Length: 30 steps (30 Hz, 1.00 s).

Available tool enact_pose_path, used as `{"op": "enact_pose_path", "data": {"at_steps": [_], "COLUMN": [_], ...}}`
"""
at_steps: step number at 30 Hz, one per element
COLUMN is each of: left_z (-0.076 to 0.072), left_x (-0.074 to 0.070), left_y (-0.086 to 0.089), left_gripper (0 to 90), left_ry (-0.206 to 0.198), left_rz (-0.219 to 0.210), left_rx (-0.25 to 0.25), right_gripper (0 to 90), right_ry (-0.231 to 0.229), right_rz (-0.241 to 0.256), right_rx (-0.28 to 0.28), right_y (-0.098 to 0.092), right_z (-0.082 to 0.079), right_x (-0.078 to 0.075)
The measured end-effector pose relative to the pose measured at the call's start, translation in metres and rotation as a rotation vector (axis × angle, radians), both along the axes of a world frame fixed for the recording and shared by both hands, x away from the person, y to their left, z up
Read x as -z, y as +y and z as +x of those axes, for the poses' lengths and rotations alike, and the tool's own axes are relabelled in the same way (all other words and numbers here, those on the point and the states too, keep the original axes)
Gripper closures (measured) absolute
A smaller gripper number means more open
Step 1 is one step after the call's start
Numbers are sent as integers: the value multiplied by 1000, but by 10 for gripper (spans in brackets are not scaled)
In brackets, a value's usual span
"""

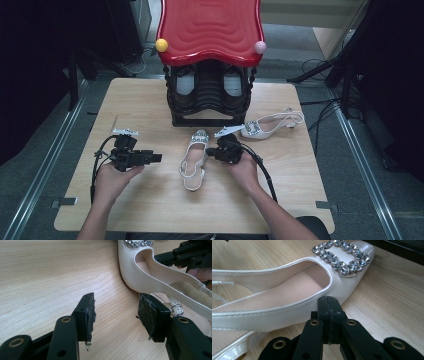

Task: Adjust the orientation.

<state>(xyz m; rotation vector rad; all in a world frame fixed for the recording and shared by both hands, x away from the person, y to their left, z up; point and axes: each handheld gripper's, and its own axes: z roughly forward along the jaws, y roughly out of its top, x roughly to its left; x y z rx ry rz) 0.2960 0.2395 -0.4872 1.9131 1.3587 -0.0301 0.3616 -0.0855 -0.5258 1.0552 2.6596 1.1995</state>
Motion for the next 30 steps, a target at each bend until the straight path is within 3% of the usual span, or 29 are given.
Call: {"op": "enact_pose_path", "data": {"at_steps": [9,16,30], "left_z": [2,7,18], "left_x": [-1,-2,-2], "left_y": [0,-2,-11], "left_gripper": [469,456,451], "left_ry": [-10,-31,-50], "left_rz": [-9,-6,-10], "left_rx": [5,26,61], "right_gripper": [900,900,900], "right_ry": [0,-30,-64], "right_rz": [-14,21,58], "right_rx": [1,43,255], "right_y": [-15,-44,-126], "right_z": [-3,-6,6], "right_x": [-11,-27,-49]}}
